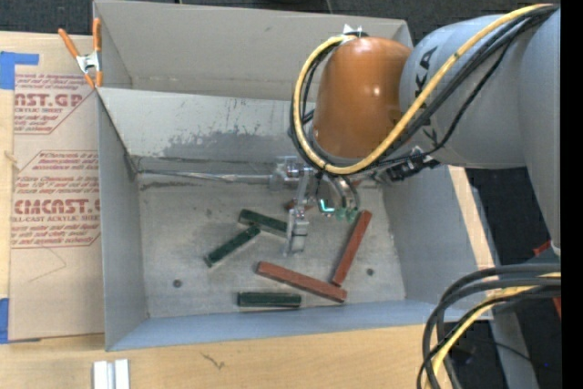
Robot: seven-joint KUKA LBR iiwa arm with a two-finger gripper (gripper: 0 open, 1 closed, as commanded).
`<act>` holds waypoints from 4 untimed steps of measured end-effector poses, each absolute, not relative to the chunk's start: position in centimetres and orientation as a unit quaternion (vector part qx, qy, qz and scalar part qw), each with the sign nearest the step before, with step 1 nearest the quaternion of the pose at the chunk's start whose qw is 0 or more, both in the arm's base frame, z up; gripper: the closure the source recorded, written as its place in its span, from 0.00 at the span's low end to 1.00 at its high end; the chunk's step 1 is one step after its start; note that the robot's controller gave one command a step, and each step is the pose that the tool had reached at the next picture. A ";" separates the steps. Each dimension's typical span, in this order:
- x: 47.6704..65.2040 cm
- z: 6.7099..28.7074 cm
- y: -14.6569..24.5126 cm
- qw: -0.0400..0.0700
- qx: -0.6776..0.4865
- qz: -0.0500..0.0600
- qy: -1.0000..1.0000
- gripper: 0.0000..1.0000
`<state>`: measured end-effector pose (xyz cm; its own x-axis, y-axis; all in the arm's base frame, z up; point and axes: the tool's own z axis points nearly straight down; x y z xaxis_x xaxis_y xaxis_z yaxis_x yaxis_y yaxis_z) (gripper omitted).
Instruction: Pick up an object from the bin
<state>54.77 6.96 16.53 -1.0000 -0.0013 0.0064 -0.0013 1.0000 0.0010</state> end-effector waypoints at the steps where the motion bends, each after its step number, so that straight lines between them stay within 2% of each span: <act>1: 55.0 16.9 6.9 -0.001 0.000 -0.001 -1.000 0.00; 2: 55.9 12.2 8.5 -0.002 -0.062 -0.001 -0.998 0.00; 3: 56.7 10.9 9.3 0.001 -0.034 0.001 -0.999 0.00; 4: 56.9 12.7 9.3 -0.001 -0.090 -0.001 -0.996 0.00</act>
Offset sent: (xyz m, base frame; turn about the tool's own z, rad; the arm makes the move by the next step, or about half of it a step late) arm 0.0193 0.0316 -0.0953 0.2550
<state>56.94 9.30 12.69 -0.9837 0.1796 -0.0012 0.1796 0.9837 0.0017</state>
